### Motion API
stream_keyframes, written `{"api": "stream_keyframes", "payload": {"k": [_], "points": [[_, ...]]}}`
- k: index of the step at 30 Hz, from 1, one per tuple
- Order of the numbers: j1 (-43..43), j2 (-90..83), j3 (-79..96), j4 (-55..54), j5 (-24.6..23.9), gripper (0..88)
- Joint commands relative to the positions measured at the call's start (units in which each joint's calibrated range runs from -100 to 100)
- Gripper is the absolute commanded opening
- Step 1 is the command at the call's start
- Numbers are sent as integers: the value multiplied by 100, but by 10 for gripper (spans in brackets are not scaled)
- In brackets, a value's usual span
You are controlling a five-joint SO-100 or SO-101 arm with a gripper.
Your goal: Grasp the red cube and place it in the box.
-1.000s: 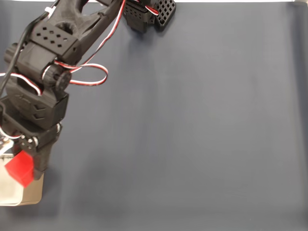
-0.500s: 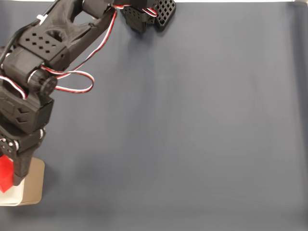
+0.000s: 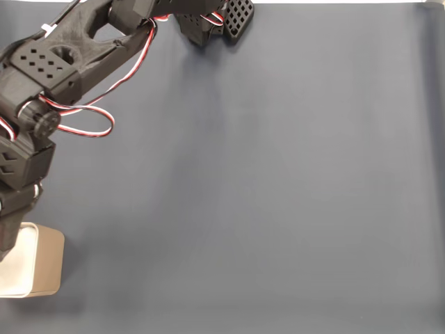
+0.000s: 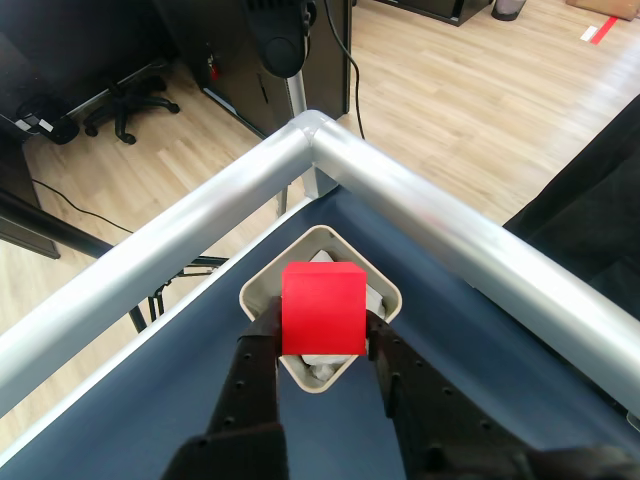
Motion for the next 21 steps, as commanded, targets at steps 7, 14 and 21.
{"api": "stream_keyframes", "payload": {"k": [7, 14, 21], "points": [[28, -13, -351, 4, 73, 0], [-29, -30, -351, 12, 78, 0], [-72, -65, -332, 20, 78, 0]]}}
